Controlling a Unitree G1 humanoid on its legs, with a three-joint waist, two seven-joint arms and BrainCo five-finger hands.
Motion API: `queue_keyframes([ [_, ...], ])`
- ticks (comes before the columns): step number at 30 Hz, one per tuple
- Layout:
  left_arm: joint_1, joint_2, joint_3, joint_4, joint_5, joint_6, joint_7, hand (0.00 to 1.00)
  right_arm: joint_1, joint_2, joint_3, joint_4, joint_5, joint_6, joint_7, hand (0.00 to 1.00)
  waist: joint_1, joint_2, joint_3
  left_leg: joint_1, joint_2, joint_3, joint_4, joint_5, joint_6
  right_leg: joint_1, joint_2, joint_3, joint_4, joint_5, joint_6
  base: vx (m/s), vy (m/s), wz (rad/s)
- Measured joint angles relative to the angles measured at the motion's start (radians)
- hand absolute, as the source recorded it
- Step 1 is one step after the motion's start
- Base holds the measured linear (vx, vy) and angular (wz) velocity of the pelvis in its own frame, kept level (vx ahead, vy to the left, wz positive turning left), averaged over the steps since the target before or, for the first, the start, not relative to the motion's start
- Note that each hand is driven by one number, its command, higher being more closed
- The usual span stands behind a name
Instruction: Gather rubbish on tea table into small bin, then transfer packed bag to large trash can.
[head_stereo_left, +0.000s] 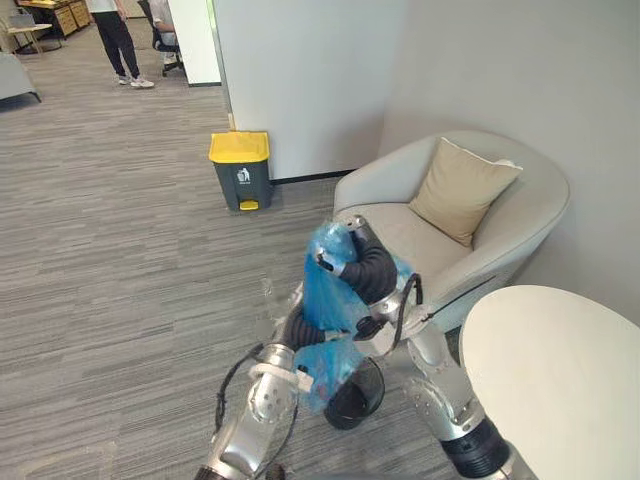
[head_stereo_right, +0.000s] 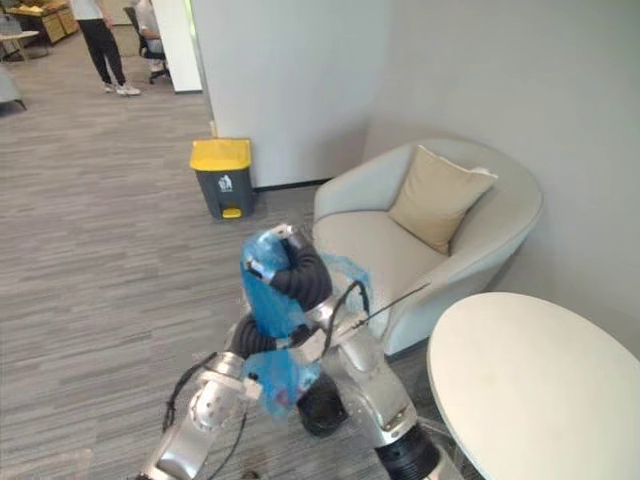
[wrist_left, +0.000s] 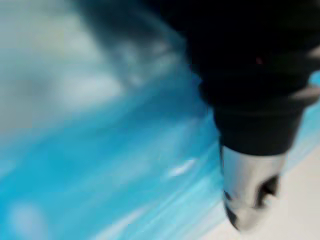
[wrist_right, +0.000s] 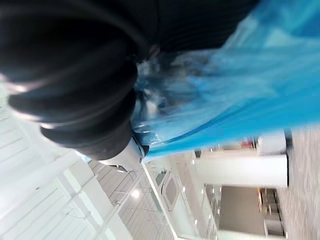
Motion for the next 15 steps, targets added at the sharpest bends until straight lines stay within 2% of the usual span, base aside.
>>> queue_keyframes([
  [2, -0.050, -0.018, -0.010, 0.093, 0.000, 0.007, 0.000, 0.00, 0.000, 0.000, 0.023, 0.043, 0.024, 0.004, -0.005, 1.00, -0.002, -0.004, -0.003, 0.001, 0.001, 0.002, 0.000, 0.001, 0.001, -0.001, 0.001, 0.004, 0.001, 0.001, 0.001, 0.00, 0.006, -0.04],
  [3, -0.069, -0.019, -0.020, 0.124, 0.000, 0.017, 0.002, 1.00, 0.000, 0.001, 0.029, 0.060, 0.039, 0.006, -0.007, 1.00, -0.004, -0.006, -0.004, 0.001, 0.001, 0.003, 0.000, 0.001, 0.001, -0.001, 0.001, 0.005, 0.001, 0.003, 0.004, 0.01, 0.003, -0.03],
  [10, -0.145, -0.018, -0.059, 0.254, -0.013, 0.023, 0.010, 1.00, 0.000, -0.010, 0.064, 0.062, 0.084, 0.023, -0.023, 1.00, -0.011, -0.009, -0.005, -0.001, 0.007, 0.005, 0.000, -0.004, -0.006, -0.005, 0.001, 0.014, -0.001, 0.007, -0.001, 0.00, 0.000, -0.02],
  [15, -0.175, -0.016, -0.067, 0.307, -0.076, 0.032, 0.024, 1.00, 0.001, -0.017, 0.069, 0.063, 0.113, 0.023, -0.018, 1.00, -0.019, -0.009, -0.005, 0.000, 0.011, 0.014, 0.000, -0.004, -0.006, -0.007, 0.005, 0.022, -0.002, 0.013, -0.008, 0.01, -0.003, -0.05],
])
